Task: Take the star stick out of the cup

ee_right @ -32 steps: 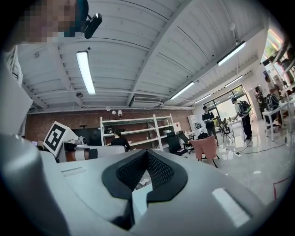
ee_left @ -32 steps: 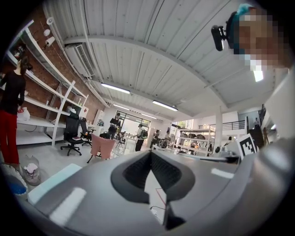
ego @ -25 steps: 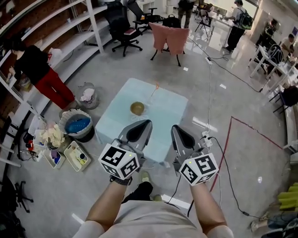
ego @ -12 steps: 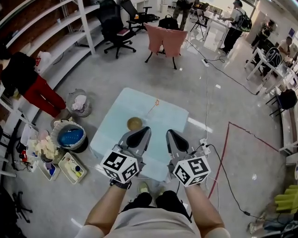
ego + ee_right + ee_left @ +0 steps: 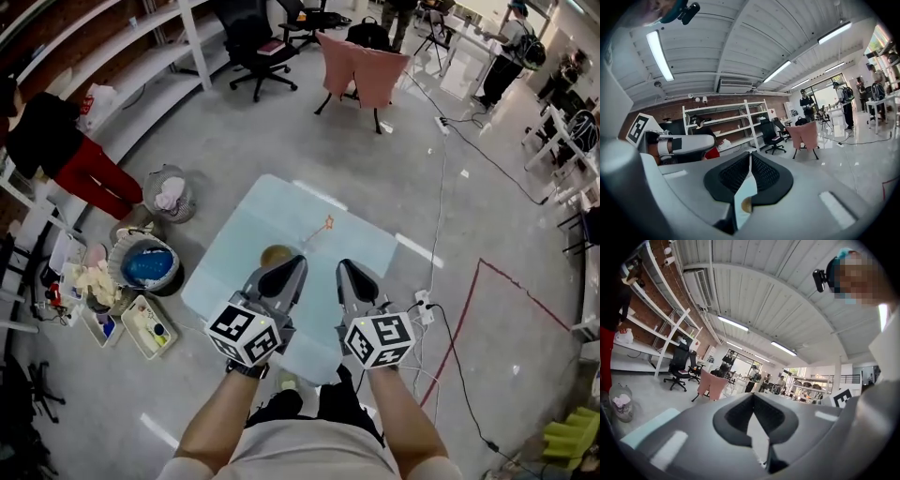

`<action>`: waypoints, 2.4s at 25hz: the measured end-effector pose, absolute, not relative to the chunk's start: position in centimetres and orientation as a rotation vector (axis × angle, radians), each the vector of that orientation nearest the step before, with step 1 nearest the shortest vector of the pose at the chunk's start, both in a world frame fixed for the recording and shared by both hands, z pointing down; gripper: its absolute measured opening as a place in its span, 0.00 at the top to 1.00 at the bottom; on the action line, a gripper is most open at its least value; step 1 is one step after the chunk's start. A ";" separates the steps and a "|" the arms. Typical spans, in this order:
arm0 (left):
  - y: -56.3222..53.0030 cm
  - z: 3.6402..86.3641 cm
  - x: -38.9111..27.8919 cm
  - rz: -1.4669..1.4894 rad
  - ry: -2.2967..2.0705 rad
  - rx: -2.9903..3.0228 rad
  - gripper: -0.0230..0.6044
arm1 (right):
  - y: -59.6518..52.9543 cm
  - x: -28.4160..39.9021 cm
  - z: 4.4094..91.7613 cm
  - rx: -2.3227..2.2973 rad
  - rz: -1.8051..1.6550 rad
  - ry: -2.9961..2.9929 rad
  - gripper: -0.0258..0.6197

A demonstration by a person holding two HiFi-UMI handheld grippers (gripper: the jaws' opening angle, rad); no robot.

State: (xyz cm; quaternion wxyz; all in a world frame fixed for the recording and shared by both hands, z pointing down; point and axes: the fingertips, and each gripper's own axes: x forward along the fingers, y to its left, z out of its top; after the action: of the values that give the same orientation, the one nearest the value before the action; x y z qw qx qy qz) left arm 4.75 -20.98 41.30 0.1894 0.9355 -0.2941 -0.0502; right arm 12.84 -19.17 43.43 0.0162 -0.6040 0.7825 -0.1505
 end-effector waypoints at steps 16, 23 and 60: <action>-31.6 49.9 7.5 -0.231 -1.050 2.550 0.96 | -30.7 16.2 56.8 -1.847 -0.733 2.554 0.90; -33.3 54.1 7.3 -0.084 -1.138 2.589 0.96 | -33.0 16.1 61.4 -1.880 -0.833 2.570 0.86; -31.7 53.2 4.9 -0.031 -1.111 2.590 0.96 | -33.1 15.9 55.7 -1.877 -0.765 2.553 0.91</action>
State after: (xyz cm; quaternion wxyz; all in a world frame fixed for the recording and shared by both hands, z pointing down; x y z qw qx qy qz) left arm 4.94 -31.68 53.16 0.1610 0.9069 -0.3891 -0.0108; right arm 15.87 -33.14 55.72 -0.0591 -0.5748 0.7819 -0.2342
